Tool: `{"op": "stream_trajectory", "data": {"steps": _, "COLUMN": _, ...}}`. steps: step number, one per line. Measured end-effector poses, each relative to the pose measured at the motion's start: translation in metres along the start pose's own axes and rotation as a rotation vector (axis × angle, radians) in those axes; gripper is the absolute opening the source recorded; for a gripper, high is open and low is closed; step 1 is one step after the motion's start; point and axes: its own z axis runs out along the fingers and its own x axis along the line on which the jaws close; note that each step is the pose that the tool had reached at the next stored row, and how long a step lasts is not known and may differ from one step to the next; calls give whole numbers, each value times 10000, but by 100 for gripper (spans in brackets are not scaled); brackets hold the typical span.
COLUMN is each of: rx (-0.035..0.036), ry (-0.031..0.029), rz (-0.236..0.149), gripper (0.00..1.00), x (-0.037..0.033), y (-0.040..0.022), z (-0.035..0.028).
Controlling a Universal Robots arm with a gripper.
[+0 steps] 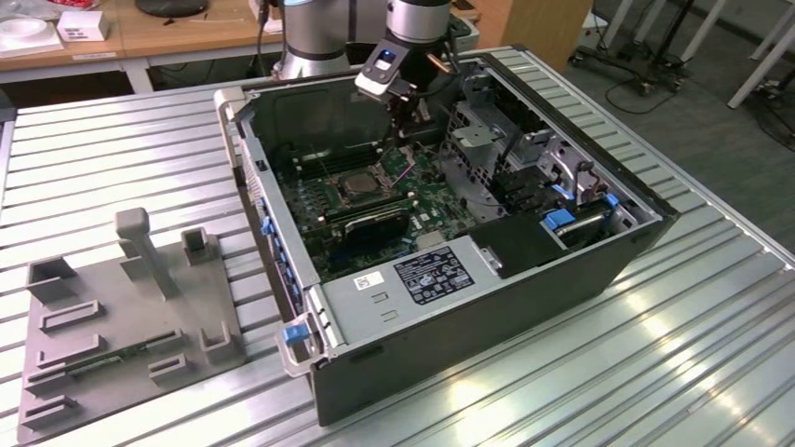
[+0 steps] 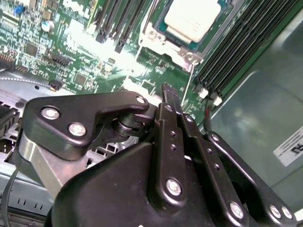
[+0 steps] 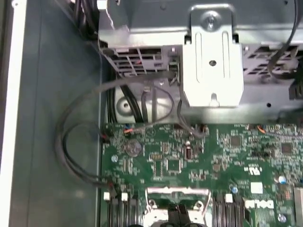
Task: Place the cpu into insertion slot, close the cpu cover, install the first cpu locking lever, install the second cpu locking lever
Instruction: 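Close the cpu cover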
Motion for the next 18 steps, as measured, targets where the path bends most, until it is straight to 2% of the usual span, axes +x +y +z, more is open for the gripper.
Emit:
{"op": "stream_trajectory", "data": {"steps": 3, "rx": 0, "ry": -1, "rz": -1, "gripper": 11, "x": 0, "y": 37, "z": 1}}
{"op": "stream_trajectory", "data": {"steps": 10, "rx": 0, "ry": 1, "rz": -1, "gripper": 11, "x": 0, "y": 53, "z": 2}}
{"op": "stream_trajectory", "data": {"steps": 18, "rx": 0, "ry": 0, "rz": 0, "gripper": 11, "x": 3, "y": 236, "z": 7}}
